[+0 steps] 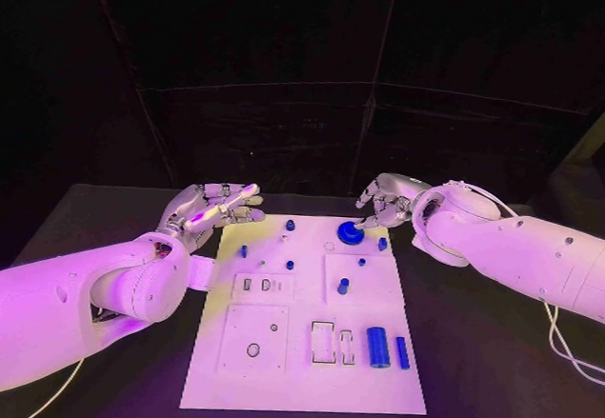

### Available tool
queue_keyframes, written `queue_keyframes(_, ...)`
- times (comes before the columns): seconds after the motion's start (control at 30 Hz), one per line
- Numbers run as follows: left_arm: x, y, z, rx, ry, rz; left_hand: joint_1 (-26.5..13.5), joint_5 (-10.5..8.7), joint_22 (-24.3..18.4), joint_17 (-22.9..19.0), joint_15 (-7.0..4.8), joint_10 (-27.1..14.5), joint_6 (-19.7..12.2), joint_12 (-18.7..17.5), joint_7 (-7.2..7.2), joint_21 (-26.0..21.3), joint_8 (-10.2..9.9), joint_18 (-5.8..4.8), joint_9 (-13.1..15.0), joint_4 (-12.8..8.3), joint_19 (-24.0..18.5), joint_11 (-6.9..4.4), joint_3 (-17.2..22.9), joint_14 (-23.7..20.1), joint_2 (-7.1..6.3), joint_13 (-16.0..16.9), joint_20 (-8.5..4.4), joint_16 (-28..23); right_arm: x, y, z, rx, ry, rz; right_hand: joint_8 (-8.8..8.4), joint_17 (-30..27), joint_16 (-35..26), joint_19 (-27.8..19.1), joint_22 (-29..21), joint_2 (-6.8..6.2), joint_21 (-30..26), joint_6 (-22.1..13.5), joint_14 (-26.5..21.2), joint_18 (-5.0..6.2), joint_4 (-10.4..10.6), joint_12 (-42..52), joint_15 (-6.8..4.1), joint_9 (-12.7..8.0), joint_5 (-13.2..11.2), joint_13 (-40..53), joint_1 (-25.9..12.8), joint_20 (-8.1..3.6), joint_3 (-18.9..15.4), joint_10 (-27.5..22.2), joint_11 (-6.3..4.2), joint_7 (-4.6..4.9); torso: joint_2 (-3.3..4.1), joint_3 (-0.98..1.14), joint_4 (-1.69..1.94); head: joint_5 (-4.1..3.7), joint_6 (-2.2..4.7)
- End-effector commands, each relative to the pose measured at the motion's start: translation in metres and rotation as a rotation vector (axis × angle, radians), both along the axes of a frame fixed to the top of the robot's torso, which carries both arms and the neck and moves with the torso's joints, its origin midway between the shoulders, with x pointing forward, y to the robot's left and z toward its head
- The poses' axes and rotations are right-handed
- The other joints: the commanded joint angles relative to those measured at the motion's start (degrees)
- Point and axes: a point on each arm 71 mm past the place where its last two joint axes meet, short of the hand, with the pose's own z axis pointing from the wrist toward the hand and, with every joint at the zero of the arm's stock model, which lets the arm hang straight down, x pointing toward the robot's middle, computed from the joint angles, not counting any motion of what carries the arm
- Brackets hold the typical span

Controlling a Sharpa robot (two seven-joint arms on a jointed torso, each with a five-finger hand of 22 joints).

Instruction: Assemble the parts on the task board

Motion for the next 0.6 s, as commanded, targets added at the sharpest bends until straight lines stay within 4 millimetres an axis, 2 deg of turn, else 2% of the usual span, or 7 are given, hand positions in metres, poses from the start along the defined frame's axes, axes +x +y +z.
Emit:
queue_keyframes(0.03, 0.0, -0.002, 0.001, -0.007, -0.004, -0.018, 0.1, 0.12, -0.1, 0.1, 0.08, 0.3, 0.2, -0.2, 0.12, -0.2, -0.2, 0.81, -0.1, 0.0, 0.5, 0.23, -0.2, 0.3, 0.39, -0.1, -0.03, -0.1, 0.002, 0.0, -0.005, -0.028, 0.083, -0.011, 0.29, 0.0, 0.3, 0.2, 0.4, -0.18, 0.4, -0.7, 2.5, -0.74, 0.8, 2.6, 0.15, -0.1, 0.2, 3.0, 0.9, 0.05, -0.7, -0.1, 0.06, 0.25, 0.05, 0.03, 0.18, -0.04, -0.19)
queue_keyframes(0.13, 0.001, -0.003, 0.0, -0.007, -0.003, -0.018, 0.1, 0.12, -0.1, 0.1, 0.08, 0.3, 0.2, -0.2, 0.12, -0.2, -0.2, 0.81, -0.1, 0.0, 0.5, 0.23, -0.2, 0.3, 0.39, -0.1, -0.03, -0.1, 0.003, 0.003, -0.007, -0.046, 0.088, -0.005, 0.48, -0.1, 0.3, 0.2, 0.8, -0.12, 0.6, -1.2, 2.5, -0.78, 1.4, 6.1, 0.2, -0.1, 0.7, 6.9, 1.8, 0.12, -1.2, 0.7, 0.13, 0.28, 0.07, 0.02, 0.22, -0.04, -0.28)
queue_keyframes(0.3, 0.002, -0.003, 0.0, -0.006, -0.002, -0.019, 0.1, 0.12, -0.1, 0.1, 0.08, 0.3, 0.2, -0.2, 0.12, -0.2, -0.2, 0.81, -0.1, 0.0, 0.5, 0.23, -0.2, 0.3, 0.39, -0.1, -0.03, -0.1, 0.004, 0.01, -0.008, -0.068, 0.09, 0.009, 1.06, 0.0, 0.5, 0.6, 2.2, -0.03, 1.5, -1.5, 2.5, -1.02, 2.2, 12.6, 0.27, -0.1, 1.4, 14.1, 2.8, 0.21, -1.9, 3.0, 0.21, 0.32, 0.04, -0.12, 0.24, -0.04, -0.42)
queue_keyframes(0.6, 0.002, -0.003, -0.001, -0.006, 0.0, -0.02, 0.1, 0.12, -0.1, 0.1, 0.08, 0.3, 0.2, -0.2, 0.12, -0.2, -0.2, 0.81, -0.1, 0.0, 0.5, 0.23, -0.2, 0.3, 0.39, -0.1, -0.03, -0.1, 0.006, 0.016, -0.01, -0.108, 0.086, 0.021, 1.5, 0.3, 0.8, 0.9, 3.3, 0.27, 2.1, -1.6, 2.5, -1.19, 2.6, 15.8, 0.28, -0.1, 1.4, 17.7, 3.5, 0.24, -2.2, 4.2, 0.19, 0.24, 0.03, -0.14, 0.21, -0.06, -0.58)
